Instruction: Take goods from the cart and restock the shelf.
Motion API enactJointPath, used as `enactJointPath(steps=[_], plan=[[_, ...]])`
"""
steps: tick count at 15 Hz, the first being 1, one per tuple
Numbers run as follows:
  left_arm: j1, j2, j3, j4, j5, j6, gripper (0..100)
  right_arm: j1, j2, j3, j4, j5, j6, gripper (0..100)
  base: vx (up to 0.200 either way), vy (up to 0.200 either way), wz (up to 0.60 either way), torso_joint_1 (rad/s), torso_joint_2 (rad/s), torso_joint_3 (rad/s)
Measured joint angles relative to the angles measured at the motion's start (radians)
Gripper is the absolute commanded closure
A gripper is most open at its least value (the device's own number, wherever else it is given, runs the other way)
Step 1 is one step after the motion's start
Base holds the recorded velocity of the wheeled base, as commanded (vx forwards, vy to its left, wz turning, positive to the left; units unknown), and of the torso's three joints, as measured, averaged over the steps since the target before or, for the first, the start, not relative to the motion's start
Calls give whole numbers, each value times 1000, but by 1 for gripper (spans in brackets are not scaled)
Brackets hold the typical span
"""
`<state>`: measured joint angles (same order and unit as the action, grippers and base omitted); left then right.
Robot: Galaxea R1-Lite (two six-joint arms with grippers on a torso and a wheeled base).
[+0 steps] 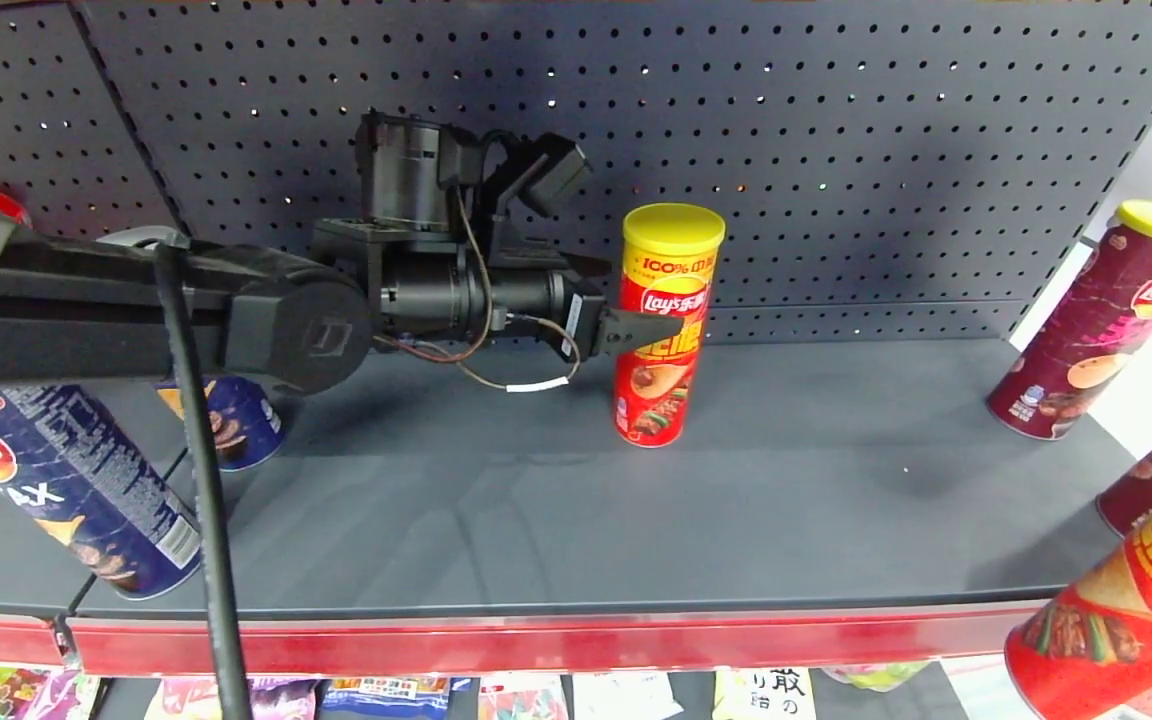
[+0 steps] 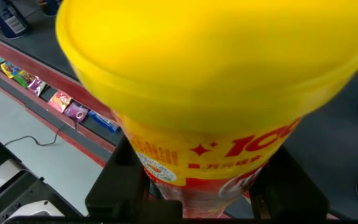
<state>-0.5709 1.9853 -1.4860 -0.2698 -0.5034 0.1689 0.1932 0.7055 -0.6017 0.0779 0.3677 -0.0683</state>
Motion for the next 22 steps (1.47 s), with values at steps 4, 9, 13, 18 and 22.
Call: enactJointPath(steps=[4, 9, 13, 18, 22], plan=[[-19, 55, -76, 0, 23, 0, 0, -2, -2, 0, 0, -1, 0, 100, 0, 0, 0, 0, 0, 0], [-22, 94, -106, 1, 27, 0, 100, -2, -3, 0, 0, -2, 0, 100, 0, 0, 0, 0, 0, 0], [-39, 91, -89, 3, 26, -1, 100, -4, -2, 0, 2, -2, 0, 100, 0, 0, 0, 0, 0, 0], [-50, -7, 87, -11, 18, -1, 100, -5, -2, -1, -1, -2, 12, 100, 0, 0, 0, 0, 0, 0], [-50, -137, 270, -10, -21, 2, 100, -5, -2, -1, -1, -1, 13, 100, 0, 0, 0, 0, 0, 0]])
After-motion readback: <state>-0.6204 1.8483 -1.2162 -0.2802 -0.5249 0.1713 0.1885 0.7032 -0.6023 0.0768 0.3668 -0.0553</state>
